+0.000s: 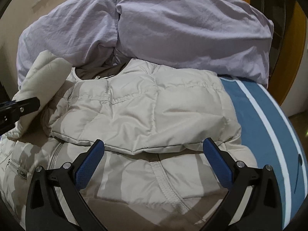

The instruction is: Fold large clothes

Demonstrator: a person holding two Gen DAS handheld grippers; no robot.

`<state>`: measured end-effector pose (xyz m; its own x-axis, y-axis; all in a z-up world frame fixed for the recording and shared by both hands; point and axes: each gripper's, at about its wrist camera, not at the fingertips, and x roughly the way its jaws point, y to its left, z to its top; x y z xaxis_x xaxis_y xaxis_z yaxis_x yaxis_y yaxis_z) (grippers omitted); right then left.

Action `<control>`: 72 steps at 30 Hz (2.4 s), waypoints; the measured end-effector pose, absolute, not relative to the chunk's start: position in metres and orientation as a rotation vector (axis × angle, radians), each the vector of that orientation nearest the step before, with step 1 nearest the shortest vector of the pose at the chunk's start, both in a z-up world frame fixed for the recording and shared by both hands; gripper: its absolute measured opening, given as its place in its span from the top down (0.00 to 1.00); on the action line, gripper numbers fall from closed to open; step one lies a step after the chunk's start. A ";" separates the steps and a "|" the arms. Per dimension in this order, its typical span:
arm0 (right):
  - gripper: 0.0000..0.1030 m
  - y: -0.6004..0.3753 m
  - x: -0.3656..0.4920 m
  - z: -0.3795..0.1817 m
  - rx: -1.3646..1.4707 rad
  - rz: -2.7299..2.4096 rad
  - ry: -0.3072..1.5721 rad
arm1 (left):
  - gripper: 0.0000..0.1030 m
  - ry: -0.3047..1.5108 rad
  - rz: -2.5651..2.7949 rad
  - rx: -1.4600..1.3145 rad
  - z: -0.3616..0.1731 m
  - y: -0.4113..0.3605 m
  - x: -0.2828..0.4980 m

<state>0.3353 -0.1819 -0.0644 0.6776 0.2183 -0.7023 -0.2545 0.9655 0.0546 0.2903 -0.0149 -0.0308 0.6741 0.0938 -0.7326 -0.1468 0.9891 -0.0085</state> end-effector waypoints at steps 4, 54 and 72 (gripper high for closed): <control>0.01 -0.188 0.338 -0.068 -0.012 0.269 0.796 | 0.42 0.761 0.113 -0.062 -0.012 -0.012 0.281; 0.01 -0.193 0.352 -0.089 0.035 0.284 0.904 | 0.06 0.864 0.349 -0.081 -0.100 0.020 0.337; 0.01 -0.191 0.353 -0.090 0.026 0.279 0.913 | 0.04 0.862 0.339 -0.107 -0.102 0.022 0.337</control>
